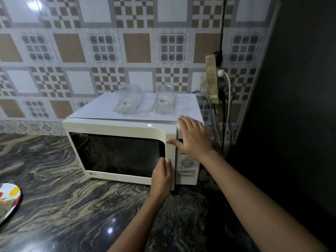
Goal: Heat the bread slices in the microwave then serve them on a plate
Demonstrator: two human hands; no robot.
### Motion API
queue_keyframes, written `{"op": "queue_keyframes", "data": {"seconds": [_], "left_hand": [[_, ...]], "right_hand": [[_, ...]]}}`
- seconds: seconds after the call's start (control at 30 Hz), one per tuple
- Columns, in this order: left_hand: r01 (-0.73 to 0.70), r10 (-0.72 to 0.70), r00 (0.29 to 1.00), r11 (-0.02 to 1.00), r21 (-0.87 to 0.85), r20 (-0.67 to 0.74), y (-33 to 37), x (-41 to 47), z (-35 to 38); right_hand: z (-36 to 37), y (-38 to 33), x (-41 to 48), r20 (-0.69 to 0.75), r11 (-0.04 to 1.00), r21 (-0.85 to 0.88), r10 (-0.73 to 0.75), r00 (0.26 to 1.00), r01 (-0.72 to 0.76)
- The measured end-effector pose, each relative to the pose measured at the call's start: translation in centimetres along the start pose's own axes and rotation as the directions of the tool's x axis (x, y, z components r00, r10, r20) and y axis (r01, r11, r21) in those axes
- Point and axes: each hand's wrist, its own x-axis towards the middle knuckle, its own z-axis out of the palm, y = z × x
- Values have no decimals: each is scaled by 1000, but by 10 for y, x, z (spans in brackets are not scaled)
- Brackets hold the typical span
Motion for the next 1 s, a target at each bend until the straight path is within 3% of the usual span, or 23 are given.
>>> {"op": "queue_keyframes", "data": {"seconds": [0.33, 1.0], "left_hand": [[27, -26, 1000, 999, 41, -2, -4, 12, 6], [86, -83, 995, 995, 57, -62, 11, 9, 12]], "right_hand": [[12, -2, 5, -125, 999, -35, 0, 992, -5], [1, -10, 4, 10, 998, -17, 62, 998, -62]]}}
